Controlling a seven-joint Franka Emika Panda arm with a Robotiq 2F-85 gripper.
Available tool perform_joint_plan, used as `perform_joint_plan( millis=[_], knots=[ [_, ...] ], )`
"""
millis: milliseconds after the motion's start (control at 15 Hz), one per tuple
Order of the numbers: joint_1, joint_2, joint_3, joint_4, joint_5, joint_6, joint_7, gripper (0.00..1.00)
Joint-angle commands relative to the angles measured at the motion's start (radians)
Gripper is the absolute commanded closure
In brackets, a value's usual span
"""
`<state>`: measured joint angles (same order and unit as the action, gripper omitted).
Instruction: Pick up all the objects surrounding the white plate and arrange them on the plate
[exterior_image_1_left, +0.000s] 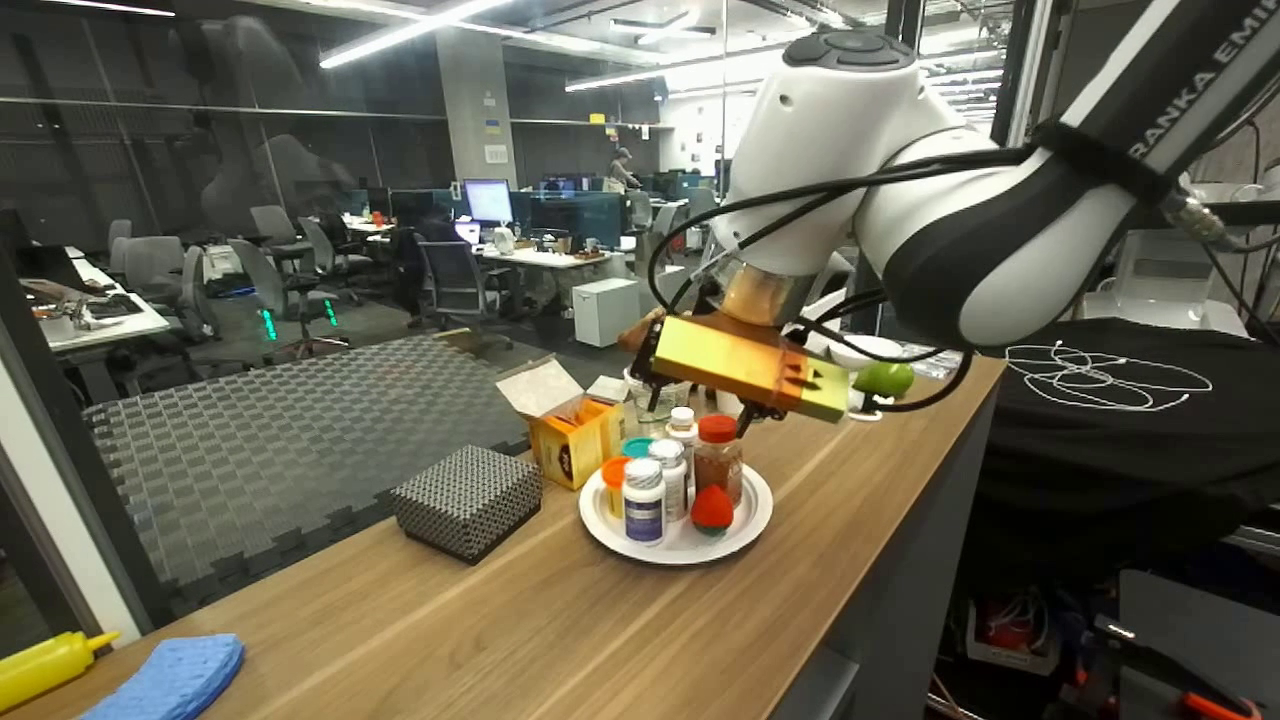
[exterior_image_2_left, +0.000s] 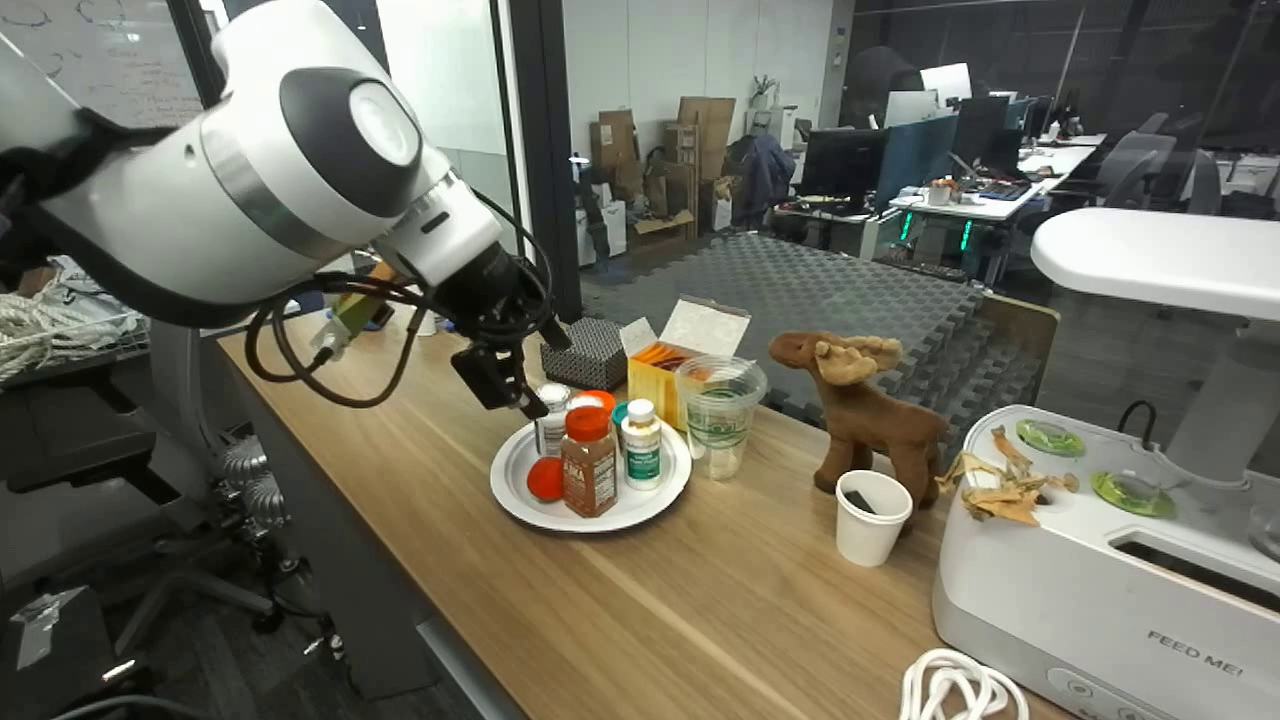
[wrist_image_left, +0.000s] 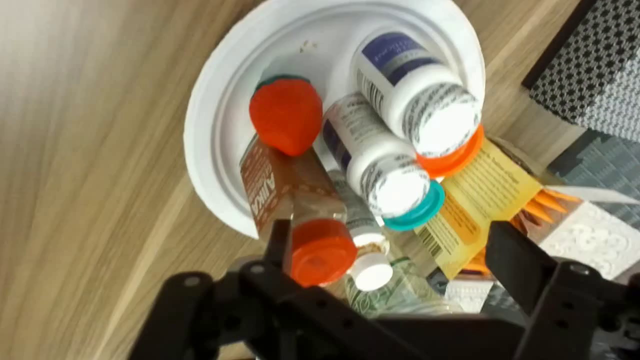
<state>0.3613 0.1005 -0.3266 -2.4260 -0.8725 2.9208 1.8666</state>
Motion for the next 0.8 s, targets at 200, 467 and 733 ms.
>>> perform_joint_plan(
  millis=[200,467,733],
  knots=[
    [0.011,-0.283,0.081,-0.216,0.284,-0.148,-0.356,0.00],
    [0.247,-0.471,-0.036,-0.253,0.515,-0.351,-0.662,0.00],
    [0.252,-0.597,-0.037,-0.145,0.574,-0.683,-0.889,0.00]
  ],
)
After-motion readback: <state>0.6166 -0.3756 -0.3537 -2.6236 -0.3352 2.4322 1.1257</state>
